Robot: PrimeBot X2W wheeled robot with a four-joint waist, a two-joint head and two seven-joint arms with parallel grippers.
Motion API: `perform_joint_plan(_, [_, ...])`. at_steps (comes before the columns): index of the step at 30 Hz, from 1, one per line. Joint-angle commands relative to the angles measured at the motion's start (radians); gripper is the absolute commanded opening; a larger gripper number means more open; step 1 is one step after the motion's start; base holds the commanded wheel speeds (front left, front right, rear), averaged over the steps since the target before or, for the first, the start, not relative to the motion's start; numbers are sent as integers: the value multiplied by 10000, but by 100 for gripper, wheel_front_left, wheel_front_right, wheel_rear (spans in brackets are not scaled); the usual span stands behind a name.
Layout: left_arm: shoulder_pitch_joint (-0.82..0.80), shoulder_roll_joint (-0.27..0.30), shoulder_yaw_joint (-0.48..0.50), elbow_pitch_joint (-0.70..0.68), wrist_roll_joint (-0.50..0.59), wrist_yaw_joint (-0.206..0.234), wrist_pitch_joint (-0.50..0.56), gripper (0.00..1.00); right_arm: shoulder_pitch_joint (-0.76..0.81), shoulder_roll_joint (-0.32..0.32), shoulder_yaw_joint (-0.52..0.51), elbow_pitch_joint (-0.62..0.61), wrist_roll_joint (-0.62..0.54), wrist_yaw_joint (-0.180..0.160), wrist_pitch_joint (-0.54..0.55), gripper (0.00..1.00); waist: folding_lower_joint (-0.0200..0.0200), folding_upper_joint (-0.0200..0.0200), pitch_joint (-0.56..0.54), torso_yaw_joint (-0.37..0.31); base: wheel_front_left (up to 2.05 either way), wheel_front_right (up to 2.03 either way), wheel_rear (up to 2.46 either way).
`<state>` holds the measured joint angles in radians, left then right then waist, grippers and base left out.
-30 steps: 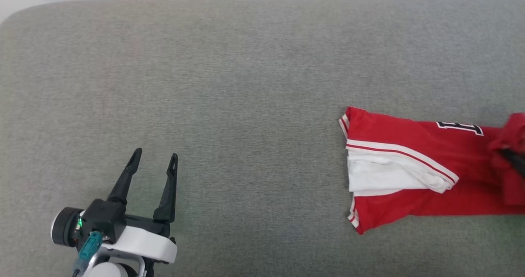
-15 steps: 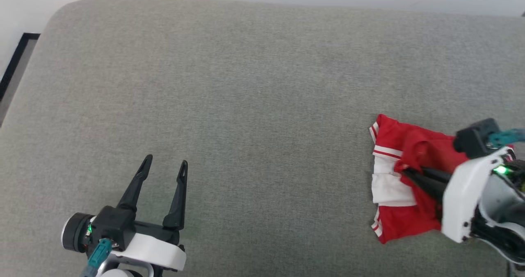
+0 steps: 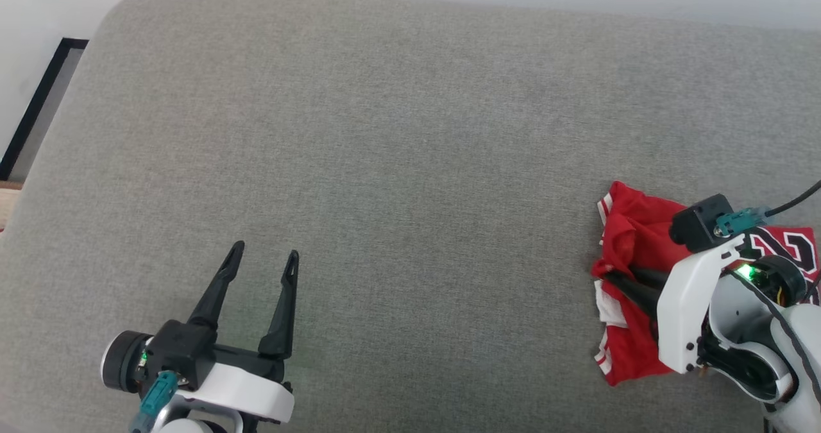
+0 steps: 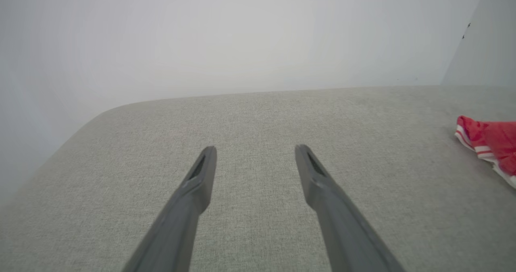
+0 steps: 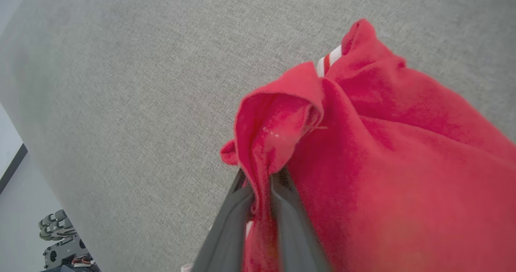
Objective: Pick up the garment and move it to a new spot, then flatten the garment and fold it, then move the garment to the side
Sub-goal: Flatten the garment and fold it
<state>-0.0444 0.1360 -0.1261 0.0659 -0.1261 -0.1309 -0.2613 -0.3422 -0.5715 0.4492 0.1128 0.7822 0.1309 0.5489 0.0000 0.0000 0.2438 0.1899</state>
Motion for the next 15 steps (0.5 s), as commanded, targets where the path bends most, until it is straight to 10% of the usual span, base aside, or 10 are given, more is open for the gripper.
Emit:
perform_joint_plan(1, [-68, 57, 60, 32, -103, 7, -53, 100, -164, 51, 102, 146, 131, -5, -274, 39, 0, 0, -38, -57, 0, 0, 0])
perform_joint_plan(3, [13, 67, 99, 61, -123, 7, -53, 100, -264, 72, 122, 244, 228, -5, -509, 100, 0, 0, -98, -154, 0, 0, 0])
perform_joint_plan(15, [239, 236, -6, 293, -323, 7, -53, 100, -111, -339, -1217, 713, 513, -5, -1739, 100, 0, 0, -627, -774, 0, 0, 0])
